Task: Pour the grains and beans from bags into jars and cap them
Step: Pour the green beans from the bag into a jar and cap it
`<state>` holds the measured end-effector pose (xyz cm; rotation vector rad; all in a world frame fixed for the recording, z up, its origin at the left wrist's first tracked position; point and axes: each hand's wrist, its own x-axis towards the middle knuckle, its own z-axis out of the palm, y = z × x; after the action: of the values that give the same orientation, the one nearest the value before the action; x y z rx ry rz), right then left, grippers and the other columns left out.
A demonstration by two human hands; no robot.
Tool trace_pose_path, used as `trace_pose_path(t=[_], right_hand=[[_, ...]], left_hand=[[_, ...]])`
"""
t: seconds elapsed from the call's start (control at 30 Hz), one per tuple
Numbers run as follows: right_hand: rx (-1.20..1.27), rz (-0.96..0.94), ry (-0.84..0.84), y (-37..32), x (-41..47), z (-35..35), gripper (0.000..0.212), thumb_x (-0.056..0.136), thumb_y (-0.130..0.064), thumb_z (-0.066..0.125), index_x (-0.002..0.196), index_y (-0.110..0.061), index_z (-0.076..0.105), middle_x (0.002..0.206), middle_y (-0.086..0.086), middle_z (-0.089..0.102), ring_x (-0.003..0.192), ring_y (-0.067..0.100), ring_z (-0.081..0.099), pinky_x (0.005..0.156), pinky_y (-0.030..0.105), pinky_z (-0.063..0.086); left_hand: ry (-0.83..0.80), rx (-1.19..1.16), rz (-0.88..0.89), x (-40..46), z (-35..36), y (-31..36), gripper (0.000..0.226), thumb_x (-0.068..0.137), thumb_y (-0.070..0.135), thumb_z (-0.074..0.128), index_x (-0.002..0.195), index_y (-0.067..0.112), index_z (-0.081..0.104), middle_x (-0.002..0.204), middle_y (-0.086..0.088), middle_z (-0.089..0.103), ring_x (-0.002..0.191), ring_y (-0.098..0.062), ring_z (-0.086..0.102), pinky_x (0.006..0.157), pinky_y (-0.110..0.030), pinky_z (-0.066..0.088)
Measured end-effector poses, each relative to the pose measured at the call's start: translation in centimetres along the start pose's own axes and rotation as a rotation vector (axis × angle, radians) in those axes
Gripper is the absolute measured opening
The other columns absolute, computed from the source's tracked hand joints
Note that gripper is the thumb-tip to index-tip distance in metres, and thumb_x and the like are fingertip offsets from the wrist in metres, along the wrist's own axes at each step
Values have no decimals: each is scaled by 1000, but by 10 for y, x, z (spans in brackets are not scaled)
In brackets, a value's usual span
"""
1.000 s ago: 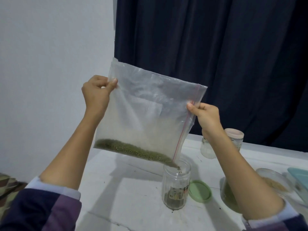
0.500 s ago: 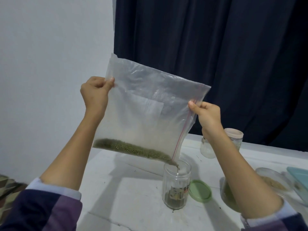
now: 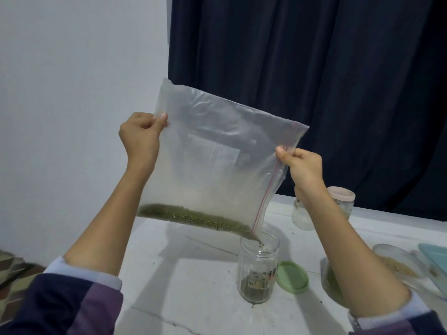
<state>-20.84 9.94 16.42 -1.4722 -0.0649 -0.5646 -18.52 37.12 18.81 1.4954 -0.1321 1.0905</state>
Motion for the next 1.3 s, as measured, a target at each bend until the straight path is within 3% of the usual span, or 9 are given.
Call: trace_pose_path(t=[0.23, 0.37, 0.67, 0.8, 0.9, 0.97, 1.23, 1.3], right_hand=[[-14, -9, -1, 2, 1, 1, 20, 89, -11, 66, 70, -2, 64, 78, 7, 67, 68, 8, 61, 49, 2, 42], [-56, -21, -16, 4, 3, 3, 26, 89, -15, 67, 81, 10, 64, 80, 14, 65, 72, 15, 60, 51, 3, 43], [-70, -29, 1, 8, 6, 3, 26, 89, -15, 67, 83, 10, 64, 74, 10, 62, 69, 14, 59, 55, 8, 47], [-60, -34, 19, 8, 6, 2, 23, 89, -15, 66, 81, 7, 65, 71, 6, 62, 65, 10, 59, 52, 7, 45], [-84, -30, 5, 8, 5, 1, 22, 89, -16, 66, 74, 1, 64, 72, 4, 64, 67, 11, 60, 54, 9, 47], [-75, -30, 13, 9, 6, 0, 23, 89, -15, 67, 69, -3, 62, 71, 4, 64, 66, 10, 60, 54, 9, 47], [-79, -48, 36, 10, 7, -1, 25, 89, -15, 66, 68, -3, 60, 69, 4, 62, 64, 10, 58, 53, 9, 47], [-96, -37, -8, 11, 7, -2, 23, 90, -16, 66, 75, 2, 63, 75, 8, 64, 69, 15, 61, 60, 15, 52]], left_hand=[[2, 10, -2, 3, -1, 0, 15, 84, 23, 71, 82, 8, 73, 82, 9, 60, 77, 1, 58, 76, -12, 45], [-6, 18, 7, 2, 0, 1, 13, 83, 22, 71, 80, 9, 73, 82, 7, 60, 77, -1, 58, 79, -18, 48], [-14, 53, 25, -1, 0, 1, 13, 85, 23, 70, 81, 11, 73, 81, 9, 59, 77, -2, 57, 83, -25, 48], [20, 38, 34, -1, 1, 1, 15, 85, 23, 70, 80, 10, 74, 80, 11, 59, 77, 0, 57, 79, -18, 47], [-48, 42, 20, -1, 3, 2, 15, 84, 23, 70, 82, 8, 74, 80, 9, 60, 76, -1, 58, 79, -19, 48], [-11, 38, 27, -1, 3, 2, 15, 84, 23, 70, 82, 8, 74, 80, 10, 60, 76, 0, 58, 80, -19, 48], [-5, 17, 19, 0, 4, 3, 16, 84, 23, 70, 81, 8, 73, 82, 7, 60, 77, 0, 58, 79, -17, 48], [-87, 28, 9, 1, 3, 4, 20, 84, 22, 71, 81, 2, 73, 81, 4, 60, 76, -2, 57, 77, -17, 46]])
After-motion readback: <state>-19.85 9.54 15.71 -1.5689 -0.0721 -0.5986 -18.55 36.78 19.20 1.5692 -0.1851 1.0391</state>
